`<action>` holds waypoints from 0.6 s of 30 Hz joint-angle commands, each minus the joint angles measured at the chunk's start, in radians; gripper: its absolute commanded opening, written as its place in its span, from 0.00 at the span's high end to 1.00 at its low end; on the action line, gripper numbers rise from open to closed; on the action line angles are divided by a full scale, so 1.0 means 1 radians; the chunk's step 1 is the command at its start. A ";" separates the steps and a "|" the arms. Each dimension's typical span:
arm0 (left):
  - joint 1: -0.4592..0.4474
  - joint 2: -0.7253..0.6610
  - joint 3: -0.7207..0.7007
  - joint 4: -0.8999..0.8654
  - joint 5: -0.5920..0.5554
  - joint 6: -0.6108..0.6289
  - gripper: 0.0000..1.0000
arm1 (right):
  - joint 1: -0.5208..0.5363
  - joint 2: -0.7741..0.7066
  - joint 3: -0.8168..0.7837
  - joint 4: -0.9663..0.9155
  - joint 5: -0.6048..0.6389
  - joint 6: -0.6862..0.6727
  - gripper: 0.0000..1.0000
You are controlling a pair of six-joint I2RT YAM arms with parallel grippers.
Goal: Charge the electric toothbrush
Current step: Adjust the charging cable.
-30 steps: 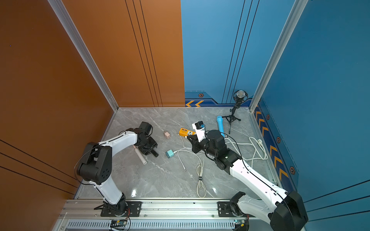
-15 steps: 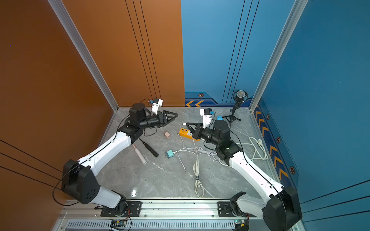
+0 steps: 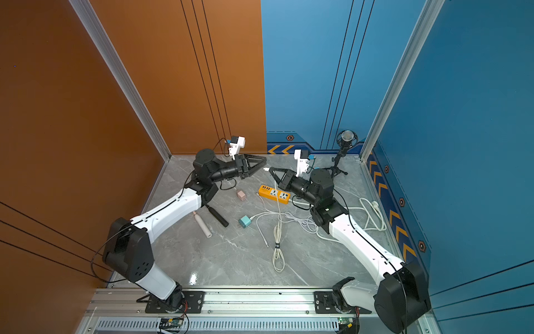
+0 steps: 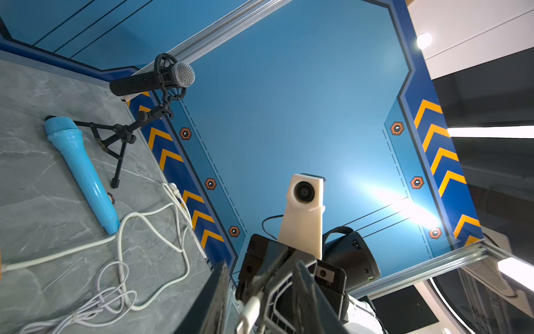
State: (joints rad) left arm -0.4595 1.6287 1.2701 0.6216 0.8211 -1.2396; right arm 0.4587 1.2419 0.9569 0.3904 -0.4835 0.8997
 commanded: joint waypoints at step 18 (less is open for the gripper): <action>-0.026 0.003 -0.013 0.122 0.024 -0.105 0.71 | -0.020 -0.004 0.043 0.039 0.014 0.005 1.00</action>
State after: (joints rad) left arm -0.4736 1.6497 1.2434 0.7143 0.8219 -1.3476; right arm 0.4446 1.2430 0.9615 0.4198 -0.4774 0.9195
